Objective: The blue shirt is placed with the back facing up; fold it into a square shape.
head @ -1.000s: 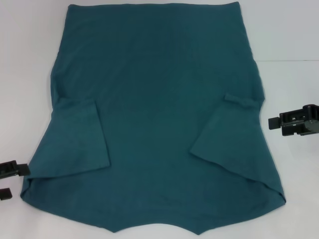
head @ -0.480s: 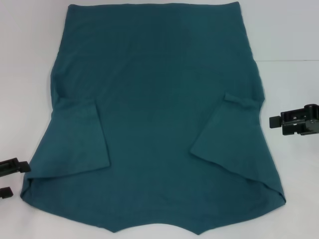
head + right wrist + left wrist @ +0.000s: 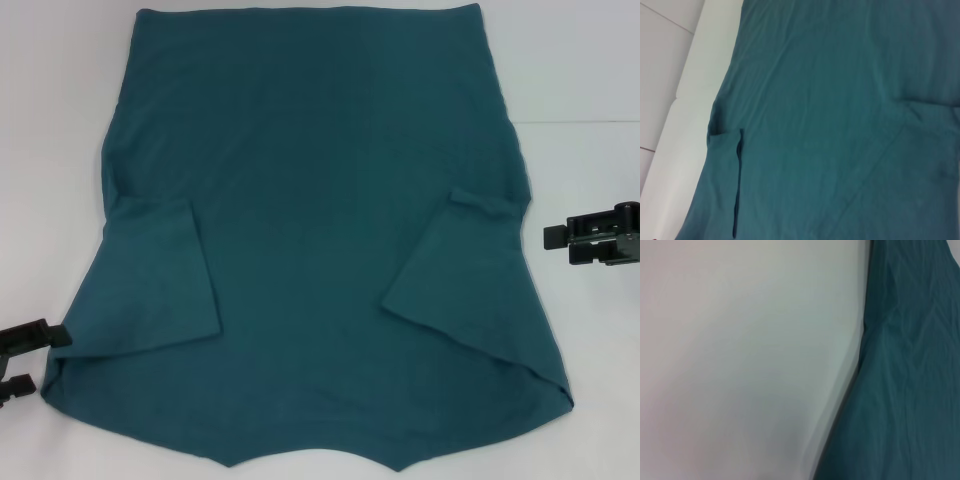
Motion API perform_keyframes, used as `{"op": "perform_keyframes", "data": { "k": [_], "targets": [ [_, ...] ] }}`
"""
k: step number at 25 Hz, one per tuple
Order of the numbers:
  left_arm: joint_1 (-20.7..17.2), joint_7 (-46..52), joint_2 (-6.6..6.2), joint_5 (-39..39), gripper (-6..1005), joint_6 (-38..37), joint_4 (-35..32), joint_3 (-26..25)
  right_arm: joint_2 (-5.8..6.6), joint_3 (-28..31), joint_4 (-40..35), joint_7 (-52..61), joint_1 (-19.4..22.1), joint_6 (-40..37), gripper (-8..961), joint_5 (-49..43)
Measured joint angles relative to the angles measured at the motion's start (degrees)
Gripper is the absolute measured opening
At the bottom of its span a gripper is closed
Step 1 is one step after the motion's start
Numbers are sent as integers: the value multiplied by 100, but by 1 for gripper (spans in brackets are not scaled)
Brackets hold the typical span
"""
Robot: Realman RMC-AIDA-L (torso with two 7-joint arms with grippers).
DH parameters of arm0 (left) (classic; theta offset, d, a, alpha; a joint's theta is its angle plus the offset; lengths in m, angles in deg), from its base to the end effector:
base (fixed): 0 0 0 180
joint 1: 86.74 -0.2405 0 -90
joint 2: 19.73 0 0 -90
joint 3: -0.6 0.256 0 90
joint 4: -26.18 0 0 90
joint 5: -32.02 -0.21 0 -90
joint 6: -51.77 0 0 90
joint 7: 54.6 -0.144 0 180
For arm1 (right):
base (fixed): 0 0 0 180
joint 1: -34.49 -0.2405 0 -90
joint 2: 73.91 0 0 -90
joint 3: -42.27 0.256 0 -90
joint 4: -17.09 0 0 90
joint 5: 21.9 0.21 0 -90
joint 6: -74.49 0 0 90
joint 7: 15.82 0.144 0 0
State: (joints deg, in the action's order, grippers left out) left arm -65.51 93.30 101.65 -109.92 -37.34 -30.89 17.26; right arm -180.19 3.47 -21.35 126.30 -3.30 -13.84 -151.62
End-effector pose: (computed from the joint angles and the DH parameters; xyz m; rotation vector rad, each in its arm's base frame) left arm -0.3702 0.2709 0.0711 -1.5965 -2.1491 -0.5569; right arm 0.2837 0.3776 0.0848 -2.2246 1.8441 0.3790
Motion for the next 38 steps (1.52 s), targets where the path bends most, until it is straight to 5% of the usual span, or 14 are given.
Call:
{"op": "perform_keyframes", "data": {
  "k": [38],
  "targets": [
    [271, -14, 34, 133, 900, 124, 370, 307, -3, 239, 22, -8, 14, 8, 633, -1]
  ]
}}
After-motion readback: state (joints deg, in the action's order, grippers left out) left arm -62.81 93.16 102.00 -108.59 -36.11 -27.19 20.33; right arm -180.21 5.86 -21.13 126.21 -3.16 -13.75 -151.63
